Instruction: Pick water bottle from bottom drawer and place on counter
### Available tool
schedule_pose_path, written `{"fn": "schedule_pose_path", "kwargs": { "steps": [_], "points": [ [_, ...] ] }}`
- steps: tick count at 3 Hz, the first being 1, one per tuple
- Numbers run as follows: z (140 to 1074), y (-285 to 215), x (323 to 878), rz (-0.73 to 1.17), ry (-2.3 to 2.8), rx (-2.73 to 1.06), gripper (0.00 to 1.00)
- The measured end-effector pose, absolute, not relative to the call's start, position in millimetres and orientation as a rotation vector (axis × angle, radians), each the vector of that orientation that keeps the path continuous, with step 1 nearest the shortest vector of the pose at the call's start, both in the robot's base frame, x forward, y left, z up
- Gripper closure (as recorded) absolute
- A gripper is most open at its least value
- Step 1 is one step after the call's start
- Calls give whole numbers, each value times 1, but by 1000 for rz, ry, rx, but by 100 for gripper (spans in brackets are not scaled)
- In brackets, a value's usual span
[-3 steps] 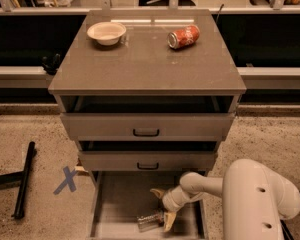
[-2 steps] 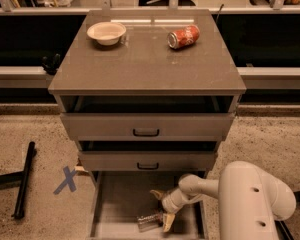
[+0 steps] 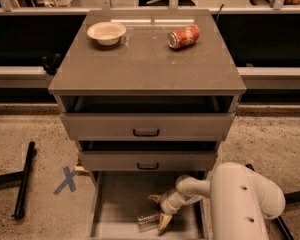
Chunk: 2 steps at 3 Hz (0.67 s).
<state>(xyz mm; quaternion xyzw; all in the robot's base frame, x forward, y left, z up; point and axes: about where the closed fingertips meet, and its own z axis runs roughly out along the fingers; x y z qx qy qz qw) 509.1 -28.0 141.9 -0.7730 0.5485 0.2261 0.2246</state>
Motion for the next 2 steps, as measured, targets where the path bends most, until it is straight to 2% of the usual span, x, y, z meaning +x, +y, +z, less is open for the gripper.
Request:
{"fn": "schedule_pose_path", "kwargs": {
  "steps": [1, 2],
  "points": [
    [137, -26, 508, 629, 1518, -2140, 41],
    [146, -30, 505, 629, 1507, -2143, 72]
  ]
}}
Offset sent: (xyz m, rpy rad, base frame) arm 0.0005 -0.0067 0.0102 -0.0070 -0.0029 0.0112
